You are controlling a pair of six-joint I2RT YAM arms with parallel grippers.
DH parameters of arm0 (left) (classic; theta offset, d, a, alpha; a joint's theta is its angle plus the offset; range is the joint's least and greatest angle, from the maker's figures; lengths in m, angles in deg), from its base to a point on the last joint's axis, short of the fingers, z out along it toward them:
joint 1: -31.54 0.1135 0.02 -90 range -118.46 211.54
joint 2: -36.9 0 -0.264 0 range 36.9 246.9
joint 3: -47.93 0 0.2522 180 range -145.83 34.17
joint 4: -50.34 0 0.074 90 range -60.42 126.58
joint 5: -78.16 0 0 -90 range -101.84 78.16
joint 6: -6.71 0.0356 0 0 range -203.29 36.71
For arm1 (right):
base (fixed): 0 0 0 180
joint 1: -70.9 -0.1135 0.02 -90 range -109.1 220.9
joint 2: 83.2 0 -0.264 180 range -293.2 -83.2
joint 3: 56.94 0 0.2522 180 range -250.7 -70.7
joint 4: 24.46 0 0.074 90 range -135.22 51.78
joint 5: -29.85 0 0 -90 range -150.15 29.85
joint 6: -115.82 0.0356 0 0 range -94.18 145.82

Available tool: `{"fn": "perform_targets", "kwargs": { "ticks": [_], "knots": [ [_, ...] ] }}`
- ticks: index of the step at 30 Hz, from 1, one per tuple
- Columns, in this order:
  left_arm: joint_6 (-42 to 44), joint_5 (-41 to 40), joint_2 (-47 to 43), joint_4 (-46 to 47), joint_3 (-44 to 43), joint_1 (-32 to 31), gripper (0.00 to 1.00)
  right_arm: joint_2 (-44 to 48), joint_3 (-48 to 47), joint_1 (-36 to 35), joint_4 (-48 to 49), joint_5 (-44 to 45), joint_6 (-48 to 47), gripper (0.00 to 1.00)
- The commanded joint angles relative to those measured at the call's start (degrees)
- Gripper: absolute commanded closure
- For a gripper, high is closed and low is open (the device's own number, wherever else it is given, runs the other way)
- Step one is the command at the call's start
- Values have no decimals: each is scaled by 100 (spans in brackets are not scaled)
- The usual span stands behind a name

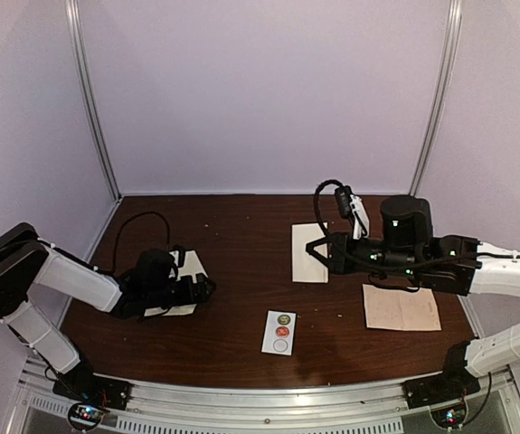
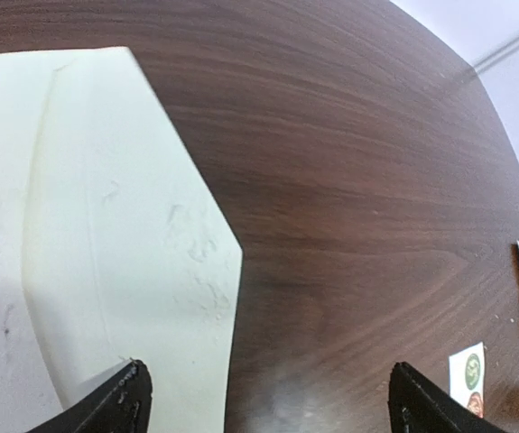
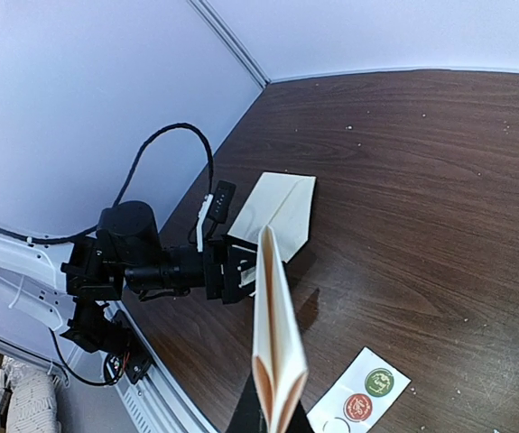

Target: Place the letter into the envelope and seal it

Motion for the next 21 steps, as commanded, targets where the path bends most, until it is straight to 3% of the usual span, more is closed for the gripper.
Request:
{"fn": "perform_targets", "kwargs": {
  "ticks": [1, 8, 16, 21],
  "knots": [
    [-335, 373, 574, -116, -431, -744, 8, 153, -138, 25, 26, 47, 59, 100],
    [-688, 253, 1151, 30, -1147, -1561, 8, 371, -64, 29, -86, 195, 109, 100],
    [-877, 202, 1104, -126, -1784, -2036, 7, 601, -2, 24, -225, 384, 154, 100],
    [-464, -426, 480, -1185, -2210, -2020, 6, 710, 26, 24, -319, 423, 206, 100]
  ]
}}
